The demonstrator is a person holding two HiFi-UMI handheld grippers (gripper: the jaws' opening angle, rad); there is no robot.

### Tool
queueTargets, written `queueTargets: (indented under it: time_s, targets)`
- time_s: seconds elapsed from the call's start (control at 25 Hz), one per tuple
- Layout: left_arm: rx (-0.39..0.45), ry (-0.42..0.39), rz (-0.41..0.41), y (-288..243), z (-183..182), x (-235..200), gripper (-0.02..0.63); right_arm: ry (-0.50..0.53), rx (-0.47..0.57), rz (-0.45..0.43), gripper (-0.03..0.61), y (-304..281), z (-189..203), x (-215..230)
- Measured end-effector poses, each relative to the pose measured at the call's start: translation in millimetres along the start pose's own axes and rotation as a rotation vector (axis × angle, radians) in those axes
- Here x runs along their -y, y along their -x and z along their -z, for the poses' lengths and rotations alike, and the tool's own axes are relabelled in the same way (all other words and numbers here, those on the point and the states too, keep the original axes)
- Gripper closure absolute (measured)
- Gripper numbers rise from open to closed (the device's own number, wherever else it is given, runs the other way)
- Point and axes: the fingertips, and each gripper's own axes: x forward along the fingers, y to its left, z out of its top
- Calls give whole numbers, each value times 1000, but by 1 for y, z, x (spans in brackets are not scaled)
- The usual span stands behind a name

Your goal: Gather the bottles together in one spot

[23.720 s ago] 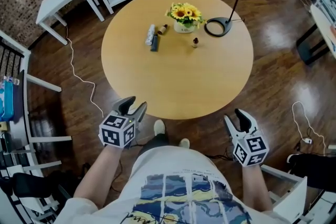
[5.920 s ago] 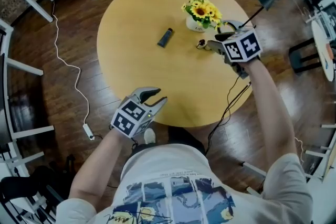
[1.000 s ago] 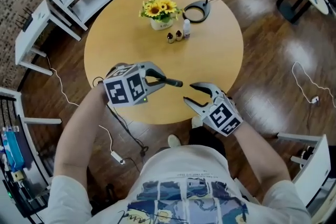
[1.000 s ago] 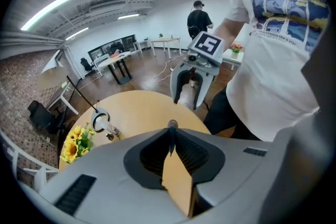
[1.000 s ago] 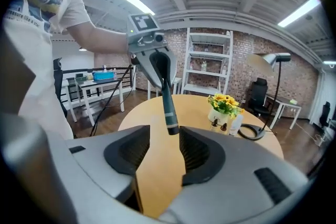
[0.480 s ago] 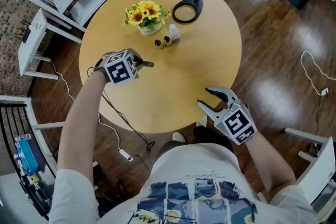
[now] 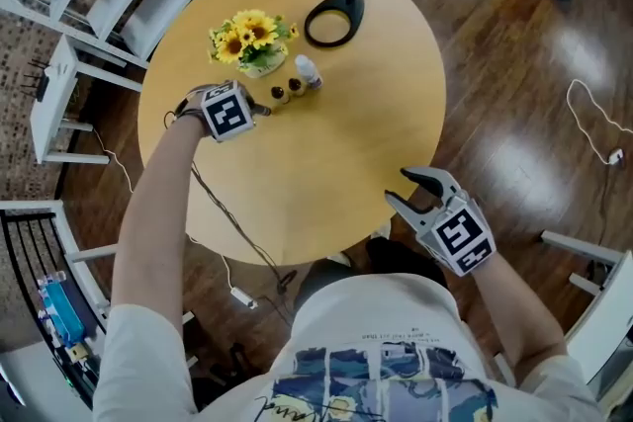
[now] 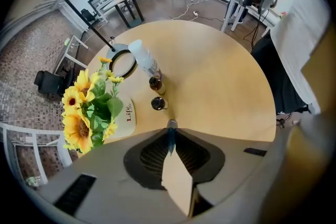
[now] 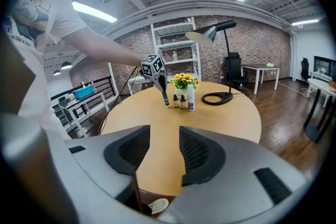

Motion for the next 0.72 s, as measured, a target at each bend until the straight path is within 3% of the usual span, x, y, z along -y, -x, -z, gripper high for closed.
queueTargets:
  time_s: [0.72]
  targets:
    - [-64,-13,28,-20,-8,-28,560,-23,-6,4,376,-11,2,25]
